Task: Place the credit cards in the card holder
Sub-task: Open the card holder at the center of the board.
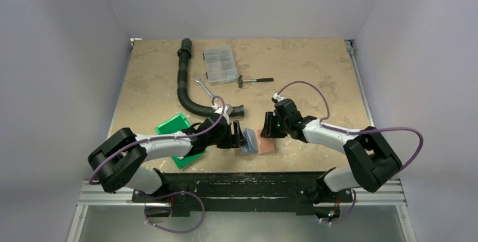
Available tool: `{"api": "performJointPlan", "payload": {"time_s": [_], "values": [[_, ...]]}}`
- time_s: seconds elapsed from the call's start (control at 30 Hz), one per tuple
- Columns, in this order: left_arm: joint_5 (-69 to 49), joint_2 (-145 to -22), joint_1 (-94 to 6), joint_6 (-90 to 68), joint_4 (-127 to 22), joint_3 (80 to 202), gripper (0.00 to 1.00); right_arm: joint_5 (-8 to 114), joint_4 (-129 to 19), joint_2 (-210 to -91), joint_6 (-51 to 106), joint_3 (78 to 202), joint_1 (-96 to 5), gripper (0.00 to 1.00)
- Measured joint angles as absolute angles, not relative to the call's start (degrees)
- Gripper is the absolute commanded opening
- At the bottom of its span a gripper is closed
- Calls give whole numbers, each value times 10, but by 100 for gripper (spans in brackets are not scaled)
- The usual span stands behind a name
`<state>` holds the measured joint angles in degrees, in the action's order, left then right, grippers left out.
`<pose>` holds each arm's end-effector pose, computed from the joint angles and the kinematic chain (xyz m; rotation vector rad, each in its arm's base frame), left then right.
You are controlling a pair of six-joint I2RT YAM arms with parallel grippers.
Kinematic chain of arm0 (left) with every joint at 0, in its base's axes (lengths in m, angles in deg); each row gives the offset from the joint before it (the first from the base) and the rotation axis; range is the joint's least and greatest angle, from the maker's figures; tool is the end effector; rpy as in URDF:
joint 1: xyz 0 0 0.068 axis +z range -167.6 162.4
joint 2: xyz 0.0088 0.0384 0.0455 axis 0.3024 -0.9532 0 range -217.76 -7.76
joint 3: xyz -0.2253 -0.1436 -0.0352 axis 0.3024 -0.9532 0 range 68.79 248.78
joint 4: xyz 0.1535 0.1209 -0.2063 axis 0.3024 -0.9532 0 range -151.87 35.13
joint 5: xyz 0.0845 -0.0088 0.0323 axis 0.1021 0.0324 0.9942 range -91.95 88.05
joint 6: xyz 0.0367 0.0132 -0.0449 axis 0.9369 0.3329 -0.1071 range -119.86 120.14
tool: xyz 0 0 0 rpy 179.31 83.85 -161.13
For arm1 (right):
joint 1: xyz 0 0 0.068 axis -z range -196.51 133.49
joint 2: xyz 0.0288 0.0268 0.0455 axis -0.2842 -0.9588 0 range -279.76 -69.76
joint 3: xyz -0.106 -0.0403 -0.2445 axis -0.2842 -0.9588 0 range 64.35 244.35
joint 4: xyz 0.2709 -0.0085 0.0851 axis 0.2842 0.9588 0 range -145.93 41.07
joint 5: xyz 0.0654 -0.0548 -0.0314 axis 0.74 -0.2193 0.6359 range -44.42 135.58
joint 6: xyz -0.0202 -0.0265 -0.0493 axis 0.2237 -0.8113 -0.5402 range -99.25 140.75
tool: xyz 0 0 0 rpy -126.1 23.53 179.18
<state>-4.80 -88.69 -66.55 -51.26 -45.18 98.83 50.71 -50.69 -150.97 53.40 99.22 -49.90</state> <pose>0.1847 -0.2153 0.1225 -0.0250 2.4824 -0.9044 0.2335 0.1586 0.1258 -0.0567 2.5648 0.5833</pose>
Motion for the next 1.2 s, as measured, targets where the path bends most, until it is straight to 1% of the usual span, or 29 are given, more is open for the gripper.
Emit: {"api": "performJointPlan", "payload": {"time_s": [0.1, 0.23, 0.27, 0.3, 0.5, 0.7, 0.73, 0.8, 0.87, 1.07, 1.13, 1.2], "values": [[-48, -893, -685, -501, -460, 1017, 68, 511, -503, -1503, 532, 994, -500, 59], [-48, -909, -700, -487, -463, 1065, 69, 505, -471, -1483, 532, 997, -500, 83], [-47, -914, -701, -485, -463, 1073, 69, 499, -456, -1476, 531, 997, -500, 88], [-47, -920, -702, -483, -463, 1080, 70, 493, -440, -1468, 532, 999, -500, 90], [-46, -954, -702, -479, -469, 1089, 66, 443, -336, -1419, 532, 1027, -500, 90], [-22, -932, -702, -472, -493, 1089, 67, 405, -265, -1324, 529, 1083, -525, 84], [-14, -923, -702, -471, -501, 1089, 68, 405, -264, -1313, 526, 1093, -538, 81], [-1, -902, -702, -468, -515, 1089, 70, 407, -269, -1305, 518, 1111, -575, 69], [9, -882, -699, -468, -524, 1086, 72, 427, -285, -1311, 509, 1115, -604, 65], [15, -815, -680, -473, -542, 1052, 74, 494, -338, -1386, 506, 1098, -619, 70], [15, -801, -674, -475, -544, 1038, 74, 497, -350, -1406, 506, 1081, -619, 74], [15, -787, -674, -480, -546, 1022, 74, 497, -357, -1427, 505, 1070, -619, 82]]}}
